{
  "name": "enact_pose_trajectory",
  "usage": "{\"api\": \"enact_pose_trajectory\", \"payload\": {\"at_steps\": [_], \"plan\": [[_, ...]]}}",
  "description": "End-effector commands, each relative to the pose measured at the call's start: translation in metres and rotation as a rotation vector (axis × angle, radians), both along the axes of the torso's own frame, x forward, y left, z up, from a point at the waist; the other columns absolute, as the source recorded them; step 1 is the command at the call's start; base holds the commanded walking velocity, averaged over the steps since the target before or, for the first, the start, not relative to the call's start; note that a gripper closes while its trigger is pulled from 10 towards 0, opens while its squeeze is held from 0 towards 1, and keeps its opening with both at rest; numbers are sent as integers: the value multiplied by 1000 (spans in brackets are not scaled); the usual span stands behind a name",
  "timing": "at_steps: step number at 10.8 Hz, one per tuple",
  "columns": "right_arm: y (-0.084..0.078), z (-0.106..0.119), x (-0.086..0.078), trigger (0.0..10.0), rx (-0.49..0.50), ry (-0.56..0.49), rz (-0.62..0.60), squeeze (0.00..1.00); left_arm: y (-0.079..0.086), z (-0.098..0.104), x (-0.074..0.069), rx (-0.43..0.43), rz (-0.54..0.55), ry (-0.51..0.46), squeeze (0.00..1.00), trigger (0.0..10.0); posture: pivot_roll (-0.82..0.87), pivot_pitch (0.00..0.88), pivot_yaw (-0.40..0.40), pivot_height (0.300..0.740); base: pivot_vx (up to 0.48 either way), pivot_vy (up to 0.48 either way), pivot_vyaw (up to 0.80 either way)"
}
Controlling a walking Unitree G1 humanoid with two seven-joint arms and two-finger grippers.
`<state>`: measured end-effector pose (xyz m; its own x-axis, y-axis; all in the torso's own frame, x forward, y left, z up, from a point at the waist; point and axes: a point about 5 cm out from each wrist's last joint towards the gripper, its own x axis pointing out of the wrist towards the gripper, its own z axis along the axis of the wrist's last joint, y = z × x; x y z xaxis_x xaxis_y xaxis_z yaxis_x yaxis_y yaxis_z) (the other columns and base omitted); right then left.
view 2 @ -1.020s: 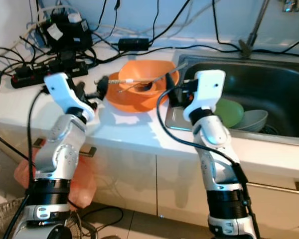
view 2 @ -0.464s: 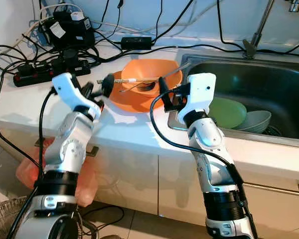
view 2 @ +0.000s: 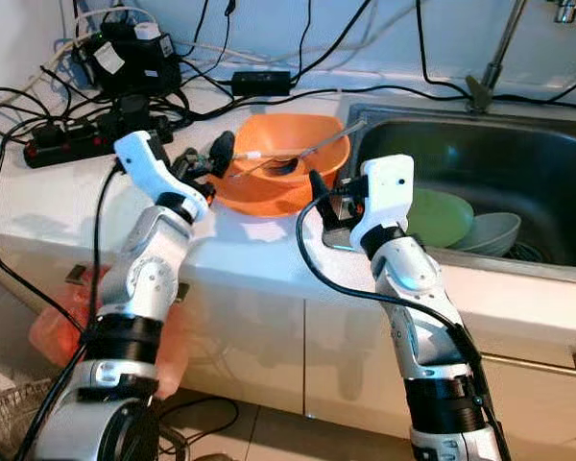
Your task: Kitchen organization
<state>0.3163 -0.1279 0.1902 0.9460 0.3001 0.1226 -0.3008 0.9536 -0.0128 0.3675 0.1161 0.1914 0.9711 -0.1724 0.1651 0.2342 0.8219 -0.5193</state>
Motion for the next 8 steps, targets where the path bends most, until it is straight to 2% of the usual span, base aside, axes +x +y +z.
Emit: {"api": "enact_pose_trajectory", "payload": {"at_steps": [1,2,3,8], "plan": [[1,0,-3,10000,1,4,-1,0,-3,4,4,-41,-19,-2,0,10000,3,20,47,740,0,0,0],[1,0,-4,10000,0,5,1,0,-3,5,5,-65,-24,5,0,10000,3,22,47,740,0,0,0],[0,0,-4,10000,-3,5,-6,0,-4,6,7,-123,-42,10,0,0,3,22,48,740,0,0,0],[2,0,-4,10000,-3,2,-5,0,-2,6,10,-212,-61,25,0,0,8,18,52,740,0,0,0]]}}
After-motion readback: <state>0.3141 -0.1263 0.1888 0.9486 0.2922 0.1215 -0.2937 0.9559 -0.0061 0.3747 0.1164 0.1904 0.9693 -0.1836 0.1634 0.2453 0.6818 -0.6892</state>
